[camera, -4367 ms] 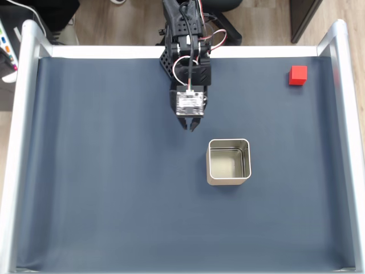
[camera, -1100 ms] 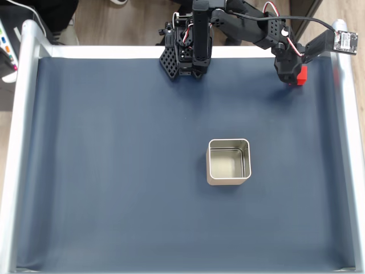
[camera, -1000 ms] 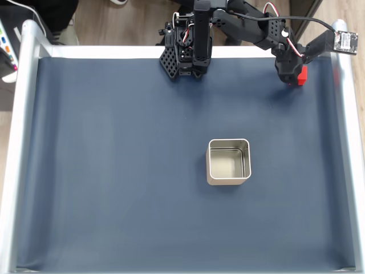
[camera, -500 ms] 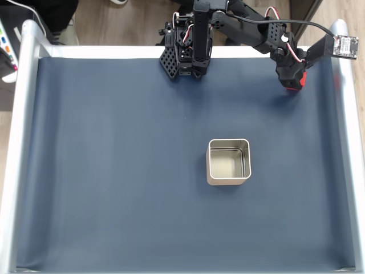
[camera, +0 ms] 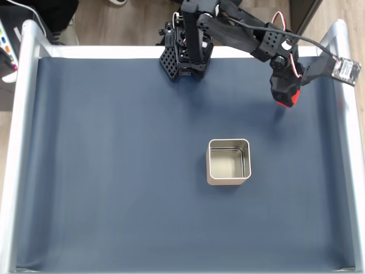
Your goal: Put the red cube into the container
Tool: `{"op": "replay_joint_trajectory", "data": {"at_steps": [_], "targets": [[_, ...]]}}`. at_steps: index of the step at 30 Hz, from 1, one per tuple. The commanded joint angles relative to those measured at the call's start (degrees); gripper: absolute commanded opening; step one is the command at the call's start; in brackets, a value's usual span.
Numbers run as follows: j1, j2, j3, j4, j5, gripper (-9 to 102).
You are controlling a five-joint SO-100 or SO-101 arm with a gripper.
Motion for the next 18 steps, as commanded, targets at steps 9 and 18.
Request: {"op": "replay_joint_trajectory", "data": {"at_steps": [9,18], "targets": [[12.9,6.0,-18.0,17.6,4.8,0],[29.6,8.6,-21.8,20.0,-0.4,0]]}}
